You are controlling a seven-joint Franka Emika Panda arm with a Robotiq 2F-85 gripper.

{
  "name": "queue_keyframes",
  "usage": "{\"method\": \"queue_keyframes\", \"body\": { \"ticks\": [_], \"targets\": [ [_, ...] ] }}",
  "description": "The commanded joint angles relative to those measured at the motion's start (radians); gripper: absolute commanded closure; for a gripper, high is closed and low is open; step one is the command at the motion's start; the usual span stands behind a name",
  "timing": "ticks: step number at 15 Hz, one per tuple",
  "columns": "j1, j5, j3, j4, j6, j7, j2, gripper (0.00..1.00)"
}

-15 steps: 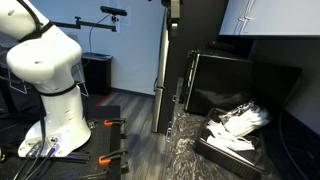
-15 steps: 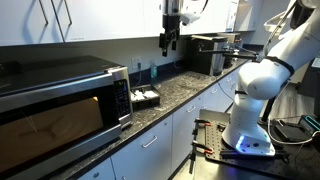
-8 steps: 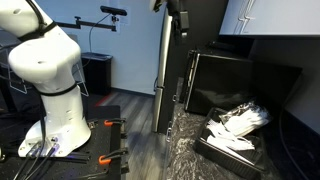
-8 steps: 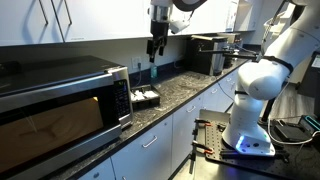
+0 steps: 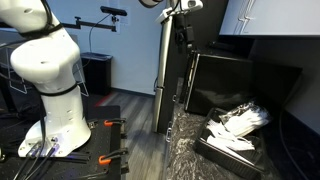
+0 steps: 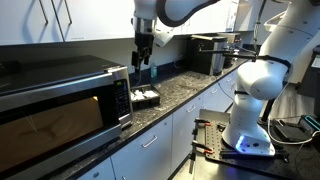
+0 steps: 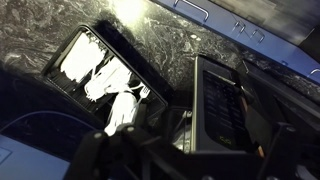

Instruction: Close the microwave door

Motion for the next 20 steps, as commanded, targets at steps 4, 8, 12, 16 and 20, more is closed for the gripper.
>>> {"method": "queue_keyframes", "body": {
  "ticks": [4,8,12,16,20],
  "targets": [
    [0.021,-0.015,0.008,0.014,0.013,0.071,0.028,0.0],
    [0.061,0.0,0.061,0.04,-0.003,0.184,0.075,0.0],
    [0.104,-0.03,0.119,0.069,0.024,0.282,0.145,0.0],
    [0.148,-0.097,0.143,0.134,0.032,0.283,0.245,0.0],
    [0.172,-0.088,0.121,0.114,0.029,0.293,0.237,0.0]
  ]
}}
